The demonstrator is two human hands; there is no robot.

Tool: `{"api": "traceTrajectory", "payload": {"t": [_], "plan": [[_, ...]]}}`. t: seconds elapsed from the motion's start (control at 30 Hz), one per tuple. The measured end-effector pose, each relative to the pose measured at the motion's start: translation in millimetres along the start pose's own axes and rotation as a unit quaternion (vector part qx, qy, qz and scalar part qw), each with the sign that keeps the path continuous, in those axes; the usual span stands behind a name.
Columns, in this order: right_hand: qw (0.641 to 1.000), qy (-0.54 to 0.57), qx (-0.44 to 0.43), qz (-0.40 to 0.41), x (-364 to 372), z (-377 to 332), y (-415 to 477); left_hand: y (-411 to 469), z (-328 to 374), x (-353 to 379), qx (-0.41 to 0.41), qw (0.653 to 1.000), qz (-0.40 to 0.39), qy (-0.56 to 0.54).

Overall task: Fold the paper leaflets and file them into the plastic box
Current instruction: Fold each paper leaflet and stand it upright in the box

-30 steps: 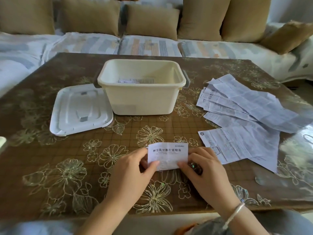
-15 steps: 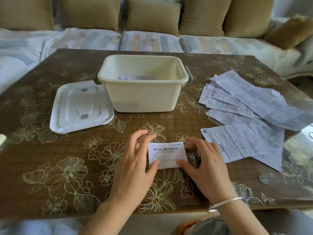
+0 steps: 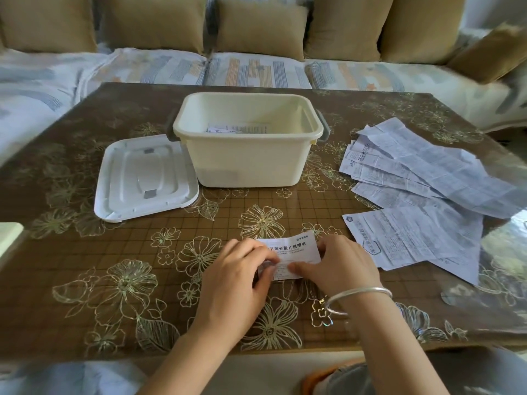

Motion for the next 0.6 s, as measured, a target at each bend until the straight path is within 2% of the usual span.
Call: {"api": "traceTrajectory", "payload": {"t": [0.1,0.17,0.23,0.3,0.37,0.47,0.6], "plan": [[0.998,0.044,-0.022,0.035,-4.6,-0.7,-3.7,-1.2,-2.1,-0.4,-0.001,1.000,0.008,-0.022],[0.987,0.137,-0.042,0.075,-15.0,-2.6,-7.2,-1.6,-4.0,-3.9,-0.006,0.999,0.027,-0.036],[0.960,0.205,-0.091,0.168,-38.5,-8.7,-17.2,-2.5,-6.2,-12.7,-0.017,0.996,0.066,-0.063],[0.923,0.167,-0.183,0.295,-66.3,-20.3,-36.0,-4.2,-6.7,-22.9,-0.024,0.990,0.109,-0.081],[0.892,0.052,-0.274,0.355,-72.2,-38.6,-55.5,-5.4,-3.7,-27.7,-0.020,0.989,0.126,-0.077],[0.874,-0.063,-0.352,0.329,-46.9,-51.3,-62.7,-4.5,2.1,-19.3,-0.002,0.995,0.079,-0.054],[0.883,-0.086,-0.362,0.286,-22.1,-48.5,-56.6,-4.1,10.8,-6.0,0.041,0.999,0.018,0.005]]}}
Point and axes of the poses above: each hand's wrist, its own y-axis towards the middle knuckle, its own x-axis out of the palm, z = x × y, the point moved 10 cm from there along y, towards the middle knuckle, and after that the axes turned 11 degrees about -y, right-handed, at the moved point
